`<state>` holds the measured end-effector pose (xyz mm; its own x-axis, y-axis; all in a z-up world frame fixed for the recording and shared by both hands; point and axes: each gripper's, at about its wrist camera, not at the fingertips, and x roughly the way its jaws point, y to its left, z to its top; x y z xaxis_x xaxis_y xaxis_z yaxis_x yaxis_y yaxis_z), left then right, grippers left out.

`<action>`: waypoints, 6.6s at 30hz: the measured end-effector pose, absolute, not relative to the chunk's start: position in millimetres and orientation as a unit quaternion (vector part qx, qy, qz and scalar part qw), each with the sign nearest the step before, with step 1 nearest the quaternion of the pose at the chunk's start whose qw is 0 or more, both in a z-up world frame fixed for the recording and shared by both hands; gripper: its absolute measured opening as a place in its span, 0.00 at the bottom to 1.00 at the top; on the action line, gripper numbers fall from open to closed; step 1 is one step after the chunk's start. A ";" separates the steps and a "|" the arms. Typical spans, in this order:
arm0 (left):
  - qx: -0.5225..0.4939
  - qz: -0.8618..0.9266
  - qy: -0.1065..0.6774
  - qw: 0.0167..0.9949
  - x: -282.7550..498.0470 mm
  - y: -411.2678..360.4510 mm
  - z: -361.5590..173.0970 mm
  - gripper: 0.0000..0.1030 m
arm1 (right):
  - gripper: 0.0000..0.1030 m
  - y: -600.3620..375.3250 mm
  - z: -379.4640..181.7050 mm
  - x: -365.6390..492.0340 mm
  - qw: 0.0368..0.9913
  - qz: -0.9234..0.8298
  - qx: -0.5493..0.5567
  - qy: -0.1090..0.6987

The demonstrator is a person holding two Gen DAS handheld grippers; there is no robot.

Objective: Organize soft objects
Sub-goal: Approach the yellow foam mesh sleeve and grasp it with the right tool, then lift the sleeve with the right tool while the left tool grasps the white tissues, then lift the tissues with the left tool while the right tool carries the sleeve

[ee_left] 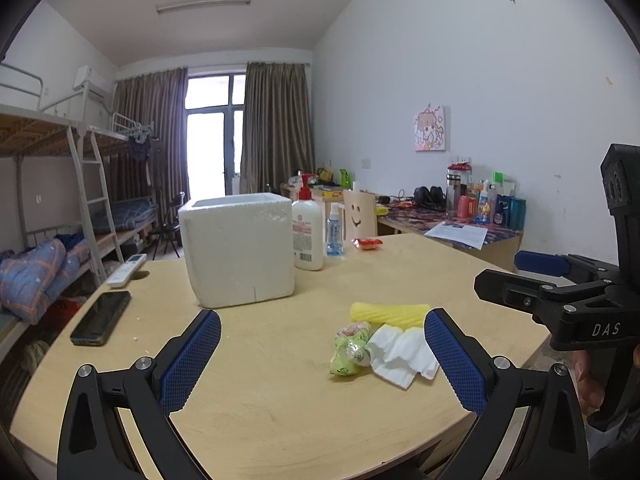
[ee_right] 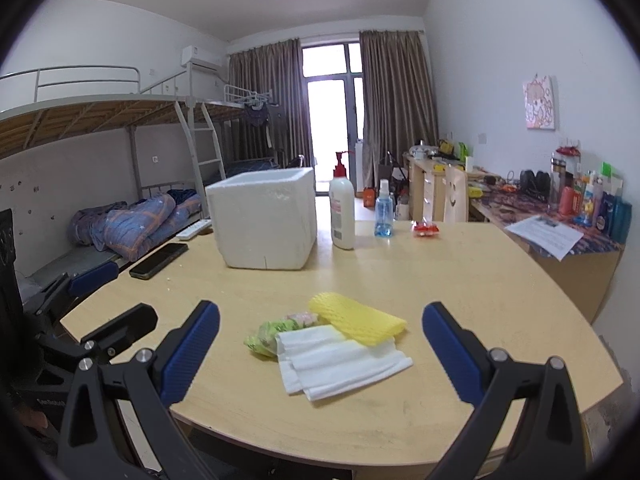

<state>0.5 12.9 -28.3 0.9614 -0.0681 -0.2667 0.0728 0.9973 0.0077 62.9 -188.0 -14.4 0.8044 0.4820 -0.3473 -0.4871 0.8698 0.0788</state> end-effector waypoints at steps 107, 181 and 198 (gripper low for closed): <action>0.048 -0.207 0.310 0.927 132.0 -64.4 -81.3 0.82 | 0.19 -242.6 -74.8 210.0 0.894 0.232 -0.020 0.383; 0.031 -0.181 0.219 0.958 106.3 -34.7 3.8 0.05 | 0.22 -271.8 -20.8 162.2 0.939 0.188 0.029 0.287; 0.031 -0.137 0.174 0.975 82.6 -15.7 23.6 0.05 | 0.22 -260.6 4.9 135.8 0.948 0.212 0.032 0.236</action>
